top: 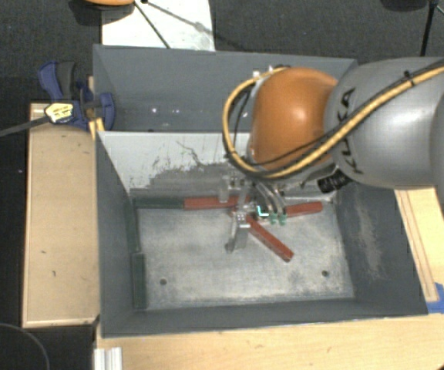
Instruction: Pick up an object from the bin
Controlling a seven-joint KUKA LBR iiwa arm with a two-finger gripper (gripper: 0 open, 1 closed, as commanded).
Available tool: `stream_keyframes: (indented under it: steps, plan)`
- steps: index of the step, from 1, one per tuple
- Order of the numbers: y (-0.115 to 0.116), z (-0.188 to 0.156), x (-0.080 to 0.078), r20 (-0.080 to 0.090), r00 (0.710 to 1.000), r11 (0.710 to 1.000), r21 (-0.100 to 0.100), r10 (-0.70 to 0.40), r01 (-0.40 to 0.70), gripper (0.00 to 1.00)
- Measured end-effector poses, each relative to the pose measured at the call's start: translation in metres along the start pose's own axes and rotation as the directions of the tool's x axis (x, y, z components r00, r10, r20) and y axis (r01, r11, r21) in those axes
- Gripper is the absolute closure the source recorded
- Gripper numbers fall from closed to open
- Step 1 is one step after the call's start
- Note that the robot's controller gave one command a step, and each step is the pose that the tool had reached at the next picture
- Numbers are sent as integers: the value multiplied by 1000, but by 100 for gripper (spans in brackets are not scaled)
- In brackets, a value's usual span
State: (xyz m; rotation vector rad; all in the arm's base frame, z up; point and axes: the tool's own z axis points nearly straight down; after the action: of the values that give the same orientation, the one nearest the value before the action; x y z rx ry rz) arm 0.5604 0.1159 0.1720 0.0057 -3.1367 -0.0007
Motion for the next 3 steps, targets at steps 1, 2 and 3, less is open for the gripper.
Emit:
stream_keyframes:
  steps: [1, 2, 3]
  plan:
    - [0, -4, -2, 7, 1000, 1000, -1, 3, -3, 0]
    - [-38, 50, 11, 13, 999, 999, -2, 44, -44, 0]
    - [-52, 91, 15, 3, 997, 997, 2, 75, -75, 0]
